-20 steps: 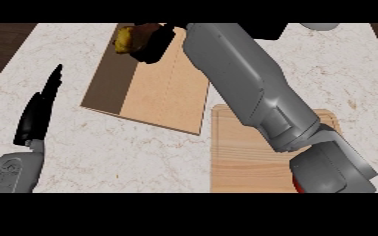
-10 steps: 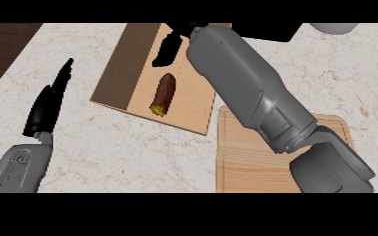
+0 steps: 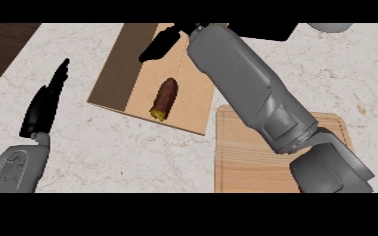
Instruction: Pick the sweet potato from the cutting board and place it in the cardboard box
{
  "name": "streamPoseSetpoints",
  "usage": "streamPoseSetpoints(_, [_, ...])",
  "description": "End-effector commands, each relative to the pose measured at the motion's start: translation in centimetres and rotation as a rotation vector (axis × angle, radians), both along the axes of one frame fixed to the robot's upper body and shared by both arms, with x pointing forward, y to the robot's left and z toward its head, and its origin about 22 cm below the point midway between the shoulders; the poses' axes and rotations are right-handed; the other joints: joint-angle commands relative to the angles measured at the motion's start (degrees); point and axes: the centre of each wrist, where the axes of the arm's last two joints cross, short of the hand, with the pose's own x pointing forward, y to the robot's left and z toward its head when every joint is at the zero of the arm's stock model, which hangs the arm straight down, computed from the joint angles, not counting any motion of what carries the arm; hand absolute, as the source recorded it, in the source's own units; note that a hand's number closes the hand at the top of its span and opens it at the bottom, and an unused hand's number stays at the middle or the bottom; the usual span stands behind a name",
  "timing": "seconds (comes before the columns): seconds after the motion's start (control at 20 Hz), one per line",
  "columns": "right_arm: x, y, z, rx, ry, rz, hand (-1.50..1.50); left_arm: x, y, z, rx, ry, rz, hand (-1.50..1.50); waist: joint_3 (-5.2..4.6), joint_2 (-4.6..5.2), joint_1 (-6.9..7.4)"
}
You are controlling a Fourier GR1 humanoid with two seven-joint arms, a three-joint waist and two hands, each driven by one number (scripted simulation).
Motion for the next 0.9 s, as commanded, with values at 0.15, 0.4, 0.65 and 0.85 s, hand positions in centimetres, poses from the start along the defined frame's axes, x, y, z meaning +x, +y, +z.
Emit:
streamPoseSetpoints(0.15, [0.6,-0.2,1.9,0.236,0.058,-0.008,-1.5,-0.9,1.6,-0.6,-0.012,0.012,0.047,0.0,0.03,-0.44,-2.75])
streamPoseSetpoints(0.4, [2.8,-5.8,2.3,0.295,0.081,0.014,-1.5,-1.9,1.6,-1.6,-0.008,0.014,0.057,0.0,0.06,-0.36,-3.98])
streamPoseSetpoints(0.65, [4.4,-12.6,4.7,0.321,0.08,-0.059,-1.5,-1.3,2.0,-1.2,-0.021,0.014,0.078,0.0,0.04,0.23,-4.26])
streamPoseSetpoints(0.85, [4.7,-17.0,3.4,0.288,0.071,-0.07,-1.5,-2.0,2.0,0.0,-0.006,0.005,0.066,0.0,0.16,-0.31,-3.76])
